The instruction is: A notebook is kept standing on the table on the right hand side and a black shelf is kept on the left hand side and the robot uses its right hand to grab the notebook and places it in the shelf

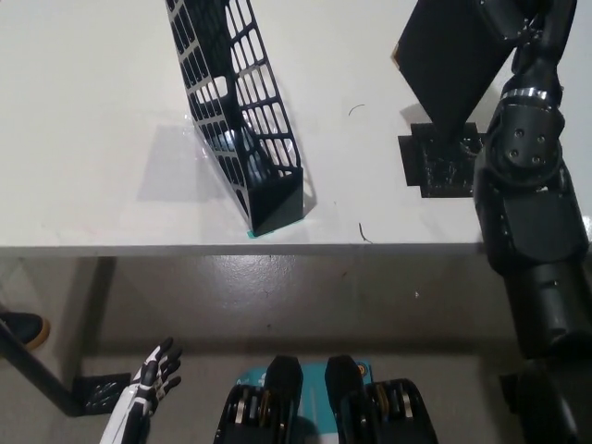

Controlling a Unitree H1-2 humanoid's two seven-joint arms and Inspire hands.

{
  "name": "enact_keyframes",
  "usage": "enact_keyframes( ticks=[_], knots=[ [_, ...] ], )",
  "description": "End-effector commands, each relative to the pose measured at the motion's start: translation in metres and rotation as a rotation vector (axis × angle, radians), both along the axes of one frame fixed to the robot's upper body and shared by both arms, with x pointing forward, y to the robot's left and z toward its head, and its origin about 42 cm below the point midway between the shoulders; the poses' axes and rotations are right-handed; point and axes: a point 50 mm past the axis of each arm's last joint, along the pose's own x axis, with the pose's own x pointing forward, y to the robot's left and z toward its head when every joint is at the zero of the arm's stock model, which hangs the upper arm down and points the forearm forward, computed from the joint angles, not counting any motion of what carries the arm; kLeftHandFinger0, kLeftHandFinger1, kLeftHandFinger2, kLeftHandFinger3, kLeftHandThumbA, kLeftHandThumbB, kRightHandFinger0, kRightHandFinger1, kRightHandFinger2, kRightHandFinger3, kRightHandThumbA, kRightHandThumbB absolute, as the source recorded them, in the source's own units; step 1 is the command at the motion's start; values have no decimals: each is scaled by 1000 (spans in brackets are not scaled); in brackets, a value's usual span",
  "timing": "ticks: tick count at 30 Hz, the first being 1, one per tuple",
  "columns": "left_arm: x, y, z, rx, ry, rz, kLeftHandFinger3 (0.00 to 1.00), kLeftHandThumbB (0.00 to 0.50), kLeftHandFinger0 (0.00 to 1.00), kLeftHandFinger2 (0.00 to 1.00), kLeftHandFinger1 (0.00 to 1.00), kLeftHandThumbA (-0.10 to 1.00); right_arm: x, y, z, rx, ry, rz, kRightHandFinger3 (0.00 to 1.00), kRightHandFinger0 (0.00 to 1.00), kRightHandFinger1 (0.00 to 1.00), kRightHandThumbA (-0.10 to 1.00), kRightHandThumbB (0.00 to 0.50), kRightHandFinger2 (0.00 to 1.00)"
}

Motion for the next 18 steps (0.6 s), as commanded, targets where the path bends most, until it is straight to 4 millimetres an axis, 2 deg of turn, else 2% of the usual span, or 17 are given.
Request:
enact_keyframes(
  ticks=[1, 3, 6, 14, 18],
  knots=[
    [3, 1, 6, 20, -44, -42, 1000, 497, 1000, 1000, 1000, 1000, -97, 71, 162, -248, -540, 27, 760, 0, 244, -100, 118, 653],
    [3, 2, 6, 22, -43, -39, 1000, 498, 1000, 1000, 1000, 1000, -108, 82, 167, -239, -575, 59, 734, 0, 219, -100, 129, 627],
    [3, 2, 7, 26, -46, -45, 1000, 488, 1000, 1000, 1000, 1000, -122, 99, 172, -242, -611, 107, 735, 0, 197, -100, 121, 605],
    [4, 1, 10, 30, -45, -43, 1000, 493, 1000, 1000, 1000, 1000, -131, 140, 186, -257, -623, 145, 730, 0, 162, -100, 138, 573],
    [5, 1, 10, 31, -47, -47, 1000, 495, 1000, 1000, 1000, 1000, -128, 155, 192, -259, -605, 170, 718, 0, 140, -100, 137, 557]
  ],
)
